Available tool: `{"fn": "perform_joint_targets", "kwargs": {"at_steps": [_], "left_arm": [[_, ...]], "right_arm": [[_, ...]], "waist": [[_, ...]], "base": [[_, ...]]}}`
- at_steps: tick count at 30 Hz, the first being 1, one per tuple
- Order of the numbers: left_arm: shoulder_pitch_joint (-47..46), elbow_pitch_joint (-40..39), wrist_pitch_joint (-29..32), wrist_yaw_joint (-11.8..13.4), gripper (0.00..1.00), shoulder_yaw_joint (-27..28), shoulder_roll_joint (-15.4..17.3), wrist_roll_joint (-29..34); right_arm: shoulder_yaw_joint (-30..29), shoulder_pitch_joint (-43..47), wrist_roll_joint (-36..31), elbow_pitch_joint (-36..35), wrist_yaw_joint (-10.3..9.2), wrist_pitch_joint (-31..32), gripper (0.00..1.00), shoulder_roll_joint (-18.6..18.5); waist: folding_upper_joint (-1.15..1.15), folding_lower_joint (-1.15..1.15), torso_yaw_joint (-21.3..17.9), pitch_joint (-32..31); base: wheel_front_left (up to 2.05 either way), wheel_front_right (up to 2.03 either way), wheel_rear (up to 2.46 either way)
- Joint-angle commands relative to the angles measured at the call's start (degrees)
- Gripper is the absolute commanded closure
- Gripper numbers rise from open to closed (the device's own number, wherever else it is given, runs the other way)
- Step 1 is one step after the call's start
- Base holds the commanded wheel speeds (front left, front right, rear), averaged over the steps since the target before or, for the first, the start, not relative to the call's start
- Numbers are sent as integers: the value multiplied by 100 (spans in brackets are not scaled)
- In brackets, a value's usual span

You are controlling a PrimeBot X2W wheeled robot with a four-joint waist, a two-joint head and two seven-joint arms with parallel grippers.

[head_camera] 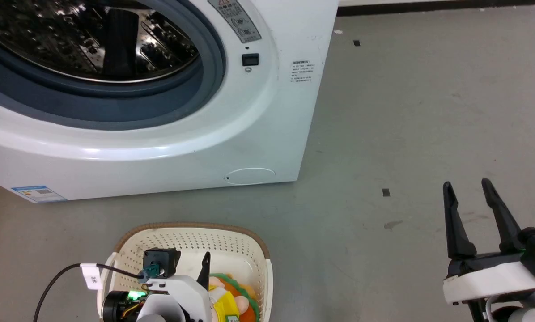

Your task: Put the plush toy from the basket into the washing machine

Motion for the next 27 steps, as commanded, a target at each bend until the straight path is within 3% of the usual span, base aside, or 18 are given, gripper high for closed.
{"fn": "perform_joint_targets", "kwargs": {"at_steps": [1,27], "left_arm": [[-140,192,33,-20,0,-65,42,-51],[-996,1783,454,106,0,-680,496,-352]], "right_arm": [[-20,-136,39,-54,-2,-73,0,-1],[-112,-517,481,-401,-3,-371,0,-1]], "waist": [[0,-1,-66,103],[0,-1,-513,1391]], "base": [[0,0,0],[0,0,0]]}}
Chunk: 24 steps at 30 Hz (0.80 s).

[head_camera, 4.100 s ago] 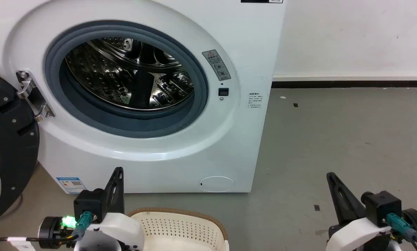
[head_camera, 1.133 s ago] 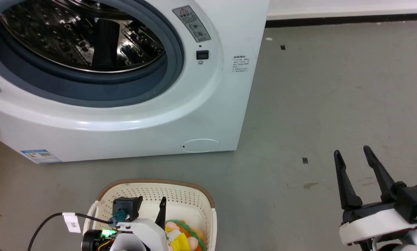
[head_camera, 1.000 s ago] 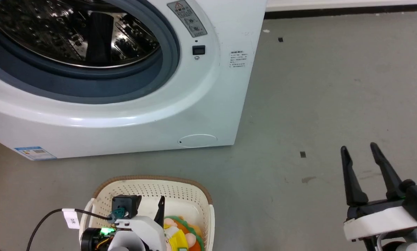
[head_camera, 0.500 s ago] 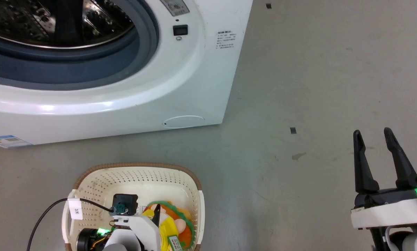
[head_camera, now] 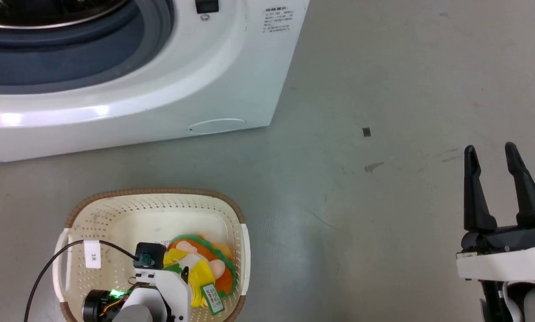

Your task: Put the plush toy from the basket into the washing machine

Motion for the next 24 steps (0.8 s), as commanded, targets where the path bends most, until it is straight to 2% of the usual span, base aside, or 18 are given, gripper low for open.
{"fn": "perform_joint_targets", "kwargs": {"at_steps": [1,15,24], "left_arm": [[-150,133,15,25,0,-47,40,-62],[-788,967,482,6,0,-349,198,-357],[-1294,1497,495,-34,0,-575,255,-521]], "right_arm": [[-17,-109,33,-42,-3,-58,0,-1],[-146,-347,390,-152,-4,-226,0,-1],[-180,-485,565,-260,-4,-333,0,-1]], "waist": [[0,-1,-51,122],[0,-1,-300,875],[0,-1,-434,1410]], "base": [[0,0,0],[0,0,0],[0,0,0]]}}
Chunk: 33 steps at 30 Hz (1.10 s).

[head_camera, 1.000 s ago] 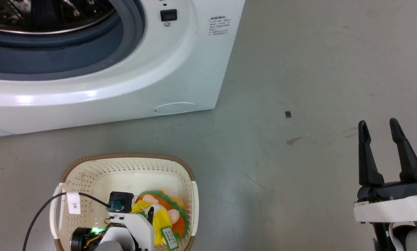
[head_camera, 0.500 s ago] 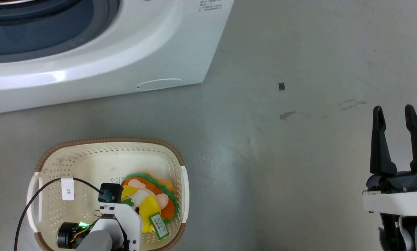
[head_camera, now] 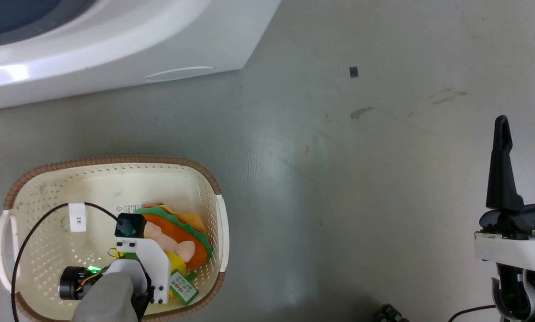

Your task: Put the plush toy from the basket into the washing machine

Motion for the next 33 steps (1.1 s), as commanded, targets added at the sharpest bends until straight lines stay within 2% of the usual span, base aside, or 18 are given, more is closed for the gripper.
{"fn": "perform_joint_targets", "kwargs": {"at_steps": [1,2,3,4,5,11,17,33], "left_arm": [[-136,168,-8,-53,0,-62,32,-61],[-177,227,0,-86,0,-90,36,-83],[-218,286,9,-107,31,-114,39,-107],[-241,310,4,-125,69,-128,35,-121],[-251,310,-14,-143,100,-133,28,-130],[-191,311,-7,-234,100,-165,-30,-192],[-18,312,-177,-280,100,-256,-109,-188],[677,247,-1621,-402,100,-596,-401,-58]], "right_arm": [[-21,-137,83,-47,-4,-50,0,-1],[-25,-158,100,-58,-4,-62,0,-1],[-30,-178,116,-68,-4,-74,0,-1],[-31,-192,122,-71,-4,-79,0,-1],[-30,-200,120,-70,-4,-79,0,-1],[-29,-227,98,-23,-4,-79,0,-1],[-62,-158,-3,87,-4,-79,0,-1],[-214,536,-199,519,-4,-79,0,-1]], "waist": [[0,-1,-54,140],[0,-1,-67,191],[0,-1,-78,240],[0,-1,-80,265],[0,-1,-76,272],[0,-1,-29,160],[0,-1,123,-241],[0,-1,851,-2149]], "base": [[0,0,0],[0,0,0],[0,0,0],[0,0,0],[0,0,0],[0,0,0],[0,0,0],[0,0,0]]}}
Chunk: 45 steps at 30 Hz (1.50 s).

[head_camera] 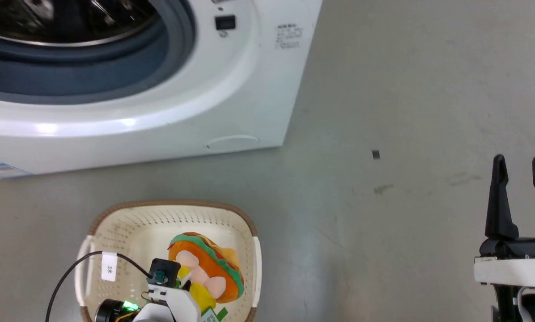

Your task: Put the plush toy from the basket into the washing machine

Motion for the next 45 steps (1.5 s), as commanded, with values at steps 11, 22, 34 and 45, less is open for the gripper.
{"fn": "perform_joint_targets", "kwargs": {"at_steps": [11,22,34,45], "left_arm": [[662,-1466,-275,91,100,276,57,-82],[1776,-3755,-277,362,100,775,188,216],[2357,-5675,-277,414,100,1315,180,633],[1607,-6278,-227,377,100,1863,516,689]], "right_arm": [[-124,522,-105,40,-4,-25,0,-1],[-139,827,-72,50,-4,-25,0,-1],[-116,946,-47,12,-4,-25,0,-1],[-16,632,-16,-241,-4,-25,0,-1]], "waist": [[0,0,686,-1371],[0,0,888,-1845],[0,0,938,-2003],[0,0,611,-1270]], "base": [[0,0,0],[0,0,0],[0,0,0],[0,0,0]]}}
